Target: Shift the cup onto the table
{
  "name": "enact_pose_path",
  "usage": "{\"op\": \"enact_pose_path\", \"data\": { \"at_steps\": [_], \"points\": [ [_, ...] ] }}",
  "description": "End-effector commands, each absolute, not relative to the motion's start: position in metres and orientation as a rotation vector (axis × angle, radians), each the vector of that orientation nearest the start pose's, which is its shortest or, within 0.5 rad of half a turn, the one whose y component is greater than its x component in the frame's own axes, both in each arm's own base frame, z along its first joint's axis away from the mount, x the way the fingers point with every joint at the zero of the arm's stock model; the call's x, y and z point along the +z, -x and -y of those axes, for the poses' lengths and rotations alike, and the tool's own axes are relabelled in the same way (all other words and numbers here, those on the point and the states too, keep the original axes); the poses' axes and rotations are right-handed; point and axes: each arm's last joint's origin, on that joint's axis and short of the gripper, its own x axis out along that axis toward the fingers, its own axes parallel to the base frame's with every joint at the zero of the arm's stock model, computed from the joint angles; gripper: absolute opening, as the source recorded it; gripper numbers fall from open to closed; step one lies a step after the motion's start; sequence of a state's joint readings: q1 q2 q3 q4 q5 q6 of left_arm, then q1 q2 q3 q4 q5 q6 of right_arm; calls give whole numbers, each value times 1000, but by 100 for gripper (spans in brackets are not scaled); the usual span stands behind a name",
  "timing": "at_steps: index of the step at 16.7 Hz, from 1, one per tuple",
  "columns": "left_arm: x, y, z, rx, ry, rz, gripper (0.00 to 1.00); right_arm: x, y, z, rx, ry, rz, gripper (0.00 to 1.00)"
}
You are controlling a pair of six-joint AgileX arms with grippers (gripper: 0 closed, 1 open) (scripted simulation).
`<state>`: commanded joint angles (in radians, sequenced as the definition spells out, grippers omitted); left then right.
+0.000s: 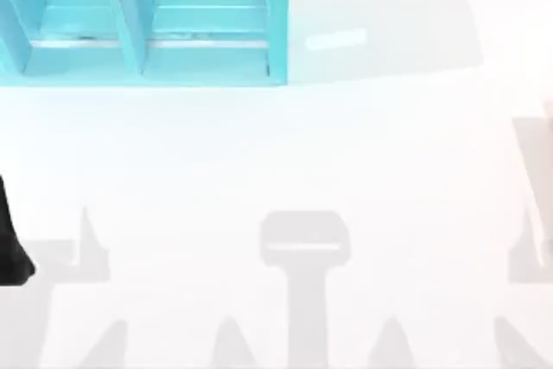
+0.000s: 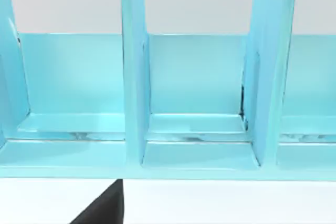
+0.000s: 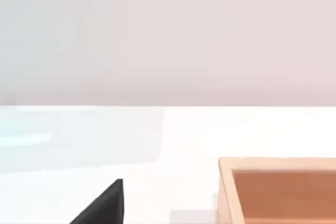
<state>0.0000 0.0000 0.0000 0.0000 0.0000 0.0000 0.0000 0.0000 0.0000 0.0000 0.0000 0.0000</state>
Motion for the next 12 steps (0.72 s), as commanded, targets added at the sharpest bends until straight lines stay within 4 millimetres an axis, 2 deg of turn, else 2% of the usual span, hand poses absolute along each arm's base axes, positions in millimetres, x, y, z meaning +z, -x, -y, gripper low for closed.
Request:
{"op": "enact_pose_path", "data": {
  "at_steps": [3,6,9,12],
  "points": [
    [160,-106,1,0,0,0,100,162,-106,2,-8,7,-11,100],
    [160,-106,1,0,0,0,100,178,-106,8,-63,61,-102,100],
    [160,-106,1,0,0,0,100,204,-113,19,-137,137,-297,100],
    [160,-106,1,0,0,0,100,226,-132,38,-187,188,-604,100]
  ]
}}
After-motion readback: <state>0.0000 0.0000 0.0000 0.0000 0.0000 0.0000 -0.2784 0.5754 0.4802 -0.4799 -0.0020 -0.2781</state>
